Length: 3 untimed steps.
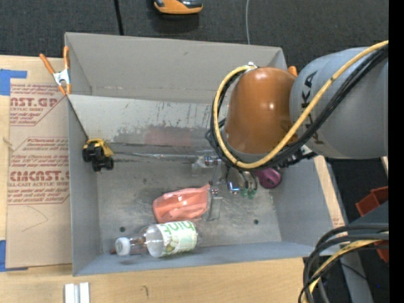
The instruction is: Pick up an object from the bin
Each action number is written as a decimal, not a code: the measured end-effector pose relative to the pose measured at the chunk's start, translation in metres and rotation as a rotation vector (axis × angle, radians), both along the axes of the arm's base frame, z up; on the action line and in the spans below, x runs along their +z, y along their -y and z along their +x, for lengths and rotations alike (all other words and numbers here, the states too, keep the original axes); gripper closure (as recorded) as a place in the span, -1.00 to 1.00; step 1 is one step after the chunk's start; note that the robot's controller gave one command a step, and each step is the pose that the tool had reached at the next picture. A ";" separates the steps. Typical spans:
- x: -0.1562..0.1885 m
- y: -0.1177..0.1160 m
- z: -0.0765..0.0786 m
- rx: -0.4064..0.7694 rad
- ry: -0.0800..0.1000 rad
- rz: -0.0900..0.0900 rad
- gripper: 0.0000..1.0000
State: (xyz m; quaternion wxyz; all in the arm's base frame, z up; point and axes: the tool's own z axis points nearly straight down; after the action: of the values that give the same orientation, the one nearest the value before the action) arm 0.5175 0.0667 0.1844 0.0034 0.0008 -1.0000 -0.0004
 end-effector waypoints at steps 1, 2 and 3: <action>0.005 0.000 0.002 -0.001 0.008 0.001 -1.00; -0.026 -0.004 0.027 0.073 0.015 0.000 -1.00; -0.056 -0.012 0.020 0.251 0.008 0.000 -1.00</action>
Offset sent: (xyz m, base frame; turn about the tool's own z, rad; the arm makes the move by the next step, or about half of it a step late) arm 0.0503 0.0091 -0.0652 -0.1517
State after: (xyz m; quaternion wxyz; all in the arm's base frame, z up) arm 0.5371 0.0782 0.1280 -0.0006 0.1258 -0.9921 -0.0002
